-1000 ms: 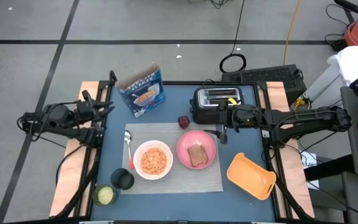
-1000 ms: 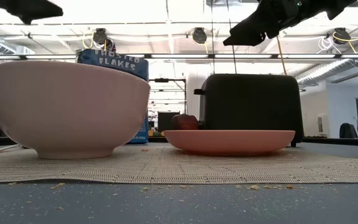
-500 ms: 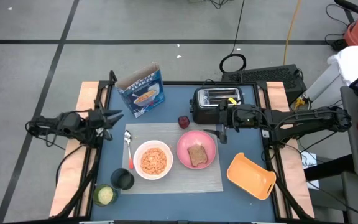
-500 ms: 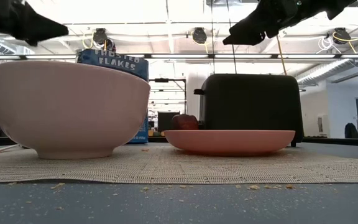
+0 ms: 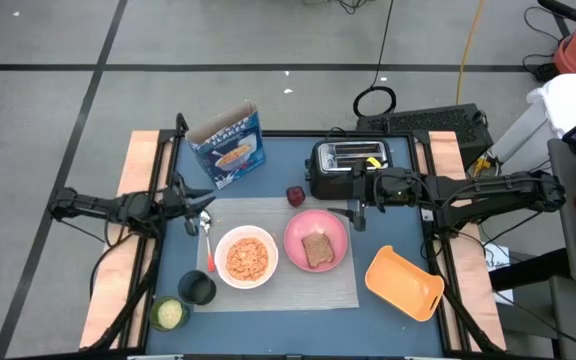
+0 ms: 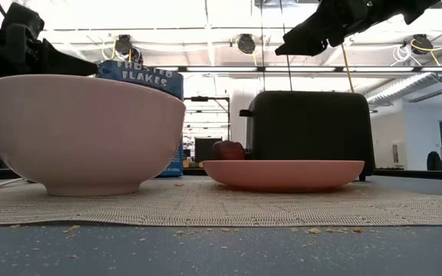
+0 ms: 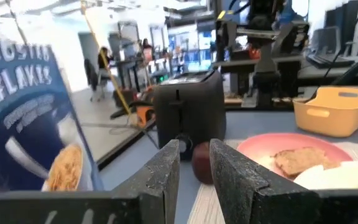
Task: Arrange a breakfast setting
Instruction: Return to Home Position
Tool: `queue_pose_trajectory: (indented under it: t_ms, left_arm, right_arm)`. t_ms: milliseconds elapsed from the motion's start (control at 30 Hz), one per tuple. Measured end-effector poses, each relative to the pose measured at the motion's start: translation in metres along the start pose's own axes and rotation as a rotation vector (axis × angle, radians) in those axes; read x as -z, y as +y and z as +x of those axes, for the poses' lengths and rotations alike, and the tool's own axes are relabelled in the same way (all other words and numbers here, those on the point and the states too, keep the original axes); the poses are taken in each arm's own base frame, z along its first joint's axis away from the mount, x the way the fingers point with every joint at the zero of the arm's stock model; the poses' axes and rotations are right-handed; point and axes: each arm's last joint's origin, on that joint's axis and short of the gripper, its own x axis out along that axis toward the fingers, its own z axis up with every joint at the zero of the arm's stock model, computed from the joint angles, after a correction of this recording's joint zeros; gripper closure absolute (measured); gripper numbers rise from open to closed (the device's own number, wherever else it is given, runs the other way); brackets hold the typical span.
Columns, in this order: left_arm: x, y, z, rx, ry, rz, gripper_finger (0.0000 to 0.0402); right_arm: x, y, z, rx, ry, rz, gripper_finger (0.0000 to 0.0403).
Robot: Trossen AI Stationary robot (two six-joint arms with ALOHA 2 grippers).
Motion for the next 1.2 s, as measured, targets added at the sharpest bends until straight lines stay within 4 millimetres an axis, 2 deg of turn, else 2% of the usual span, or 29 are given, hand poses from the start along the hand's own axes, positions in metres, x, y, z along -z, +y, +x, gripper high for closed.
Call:
queue_pose_trajectory:
  t_ms: [267, 400, 600, 767, 933, 1067, 1200]
  left_arm:
    - [0.0, -0.001, 0.0, 0.026, -0.01, 0.022, 0.0305]
    - [0.0, -0.001, 0.0, 0.026, -0.009, 0.027, 0.0305]
    - [0.001, 0.0, 0.0, -0.012, -0.002, 0.047, 0.0305]
    - [0.001, 0.001, 0.0, -0.043, 0.006, 0.079, 0.0305]
    - [0.001, 0.001, 0.0, -0.043, 0.005, 0.061, 0.0305]
    - [0.001, 0.001, 0.0, -0.043, 0.003, 0.035, 0.0305]
    - [0.001, 0.001, 0.0, -0.043, 0.002, 0.038, 0.0305]
  right_arm:
    - [-0.001, 0.0, 0.0, 0.001, -0.008, 0.023, 0.0051]
    - [-0.003, -0.001, -0.003, 0.003, -0.022, 0.051, 0.0071]
    - [-0.012, -0.003, -0.022, 0.011, -0.098, 0.06, 0.0147]
    - [-0.018, -0.006, -0.048, 0.017, -0.155, 0.065, 0.0226]
    - [-0.013, -0.008, -0.079, 0.017, -0.15, 0.067, 0.0297]
    - [-0.007, -0.009, -0.101, 0.013, -0.143, 0.114, 0.0334]
    - [0.001, -0.009, -0.12, 0.009, -0.127, 0.147, 0.0354]
